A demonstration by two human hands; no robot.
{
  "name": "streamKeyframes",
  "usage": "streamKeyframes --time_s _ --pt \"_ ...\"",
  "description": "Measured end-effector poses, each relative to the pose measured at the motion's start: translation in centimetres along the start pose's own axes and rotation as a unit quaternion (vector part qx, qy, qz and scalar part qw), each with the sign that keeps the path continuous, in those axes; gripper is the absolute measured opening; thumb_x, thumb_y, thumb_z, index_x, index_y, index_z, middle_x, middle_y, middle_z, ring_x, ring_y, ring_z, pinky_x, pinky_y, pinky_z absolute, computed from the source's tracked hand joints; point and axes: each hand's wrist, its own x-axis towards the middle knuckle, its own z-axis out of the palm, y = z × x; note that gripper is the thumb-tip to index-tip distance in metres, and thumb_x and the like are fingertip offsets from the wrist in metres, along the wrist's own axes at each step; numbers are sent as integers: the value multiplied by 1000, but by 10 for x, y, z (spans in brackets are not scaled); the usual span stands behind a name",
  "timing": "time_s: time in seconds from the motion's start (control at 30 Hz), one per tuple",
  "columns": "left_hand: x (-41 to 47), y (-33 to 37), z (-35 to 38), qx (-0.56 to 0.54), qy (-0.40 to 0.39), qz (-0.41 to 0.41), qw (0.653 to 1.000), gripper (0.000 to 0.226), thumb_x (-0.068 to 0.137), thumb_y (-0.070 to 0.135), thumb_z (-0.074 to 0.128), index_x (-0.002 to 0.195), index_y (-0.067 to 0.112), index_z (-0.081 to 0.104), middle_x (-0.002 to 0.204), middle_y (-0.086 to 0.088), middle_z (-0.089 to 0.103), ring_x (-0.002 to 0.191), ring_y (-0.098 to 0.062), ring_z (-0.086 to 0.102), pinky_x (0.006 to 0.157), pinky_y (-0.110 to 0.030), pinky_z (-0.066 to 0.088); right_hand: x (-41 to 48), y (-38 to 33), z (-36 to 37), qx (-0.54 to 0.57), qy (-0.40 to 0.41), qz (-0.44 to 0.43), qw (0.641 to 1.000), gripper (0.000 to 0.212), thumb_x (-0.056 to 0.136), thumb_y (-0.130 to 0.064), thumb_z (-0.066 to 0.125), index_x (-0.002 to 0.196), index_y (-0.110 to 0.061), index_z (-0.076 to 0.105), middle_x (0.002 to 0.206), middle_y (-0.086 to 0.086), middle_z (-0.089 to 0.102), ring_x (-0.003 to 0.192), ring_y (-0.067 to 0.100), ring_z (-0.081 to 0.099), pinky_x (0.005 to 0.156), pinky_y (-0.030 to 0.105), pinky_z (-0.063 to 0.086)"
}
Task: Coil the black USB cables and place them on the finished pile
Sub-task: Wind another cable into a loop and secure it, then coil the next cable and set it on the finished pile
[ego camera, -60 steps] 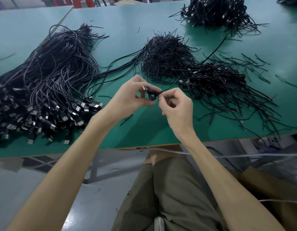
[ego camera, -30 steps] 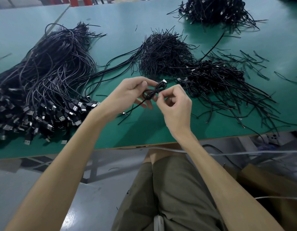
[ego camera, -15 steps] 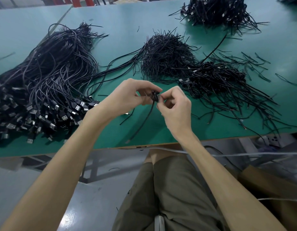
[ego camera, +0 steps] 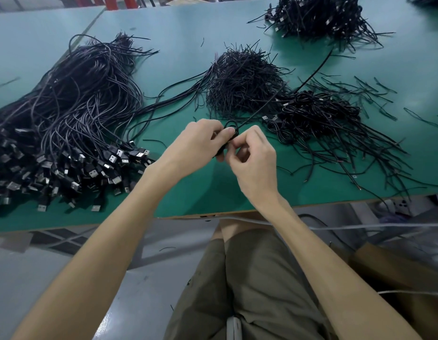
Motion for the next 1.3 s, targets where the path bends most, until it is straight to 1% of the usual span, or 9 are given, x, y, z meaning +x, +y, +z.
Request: streamKeyframes --time_s 0.13,0.23,0.47,0.67,0.8,1.0,1.1,1.17,1.3 --pt "1 -2 2 -66 -20 13 998 26 104 33 56 87 16 62 58 17 67 49 -4 61 47 -14 40 1 3 -2 12 24 19 999 19 88 -9 68 78 -13 53 82 -2 53 57 12 48 59 27 41" --pt "4 -7 0 -143 -26 27 989 12 102 23 61 93 16 62 68 14 70 63 -12 68 55 -23 49 3 4 -2 25 32 35 999 21 90 -9 68 80 -20 54 83 -3 56 56 11 50 59 19 38" --pt "3 -22 5 -187 30 -15 982 8 100 16 63 94 15 67 78 3 73 59 -13 62 55 -28 47 1 3 -1 20 11 20 1000 4 98 -20 62 100 -22 60 101 -5 59 63 15 60 63 27 48" --pt "0 -26 8 -176 2 -10 984 9 100 15 63 101 13 72 80 5 76 58 -10 63 51 -21 44 1 -3 -2 -97 0 -39 994 40 95 2 56 131 -15 62 138 3 41 92 15 54 73 26 50" --pt "-5 -26 5 -229 -19 -30 973 14 102 20 62 107 8 68 84 1 79 62 -15 67 52 -23 44 3 -1 -10 -152 -79 -39 984 31 97 -3 60 128 -8 64 127 4 57 110 23 59 81 45 55" --pt "-8 -25 -2 -278 -74 -18 958 31 103 35 59 116 7 61 101 -1 79 81 -23 76 64 -29 53 21 3 -45 -225 -76 -65 969 19 96 -18 66 113 -10 70 106 5 62 98 25 61 78 43 53" --pt "-4 -37 -10 -225 -40 -17 973 25 96 29 70 114 14 62 101 2 76 81 -17 74 67 -31 55 46 16 -67 -249 -28 -24 968 19 96 -23 68 111 -13 71 106 3 63 84 17 59 78 27 49" --pt "-3 -53 -18 -92 -16 -10 996 19 92 23 75 108 22 67 99 10 72 81 -12 68 74 -29 53 65 26 -82 -259 13 17 966 18 96 -23 69 111 -13 71 107 3 64 82 11 54 75 12 39" --pt "-9 -75 -34 79 -36 -41 995 16 88 23 79 100 27 69 99 10 67 83 -6 59 77 -28 45 88 46 -102 -286 27 105 952 24 94 -25 71 113 -12 67 112 7 67 95 20 62 84 32 49"
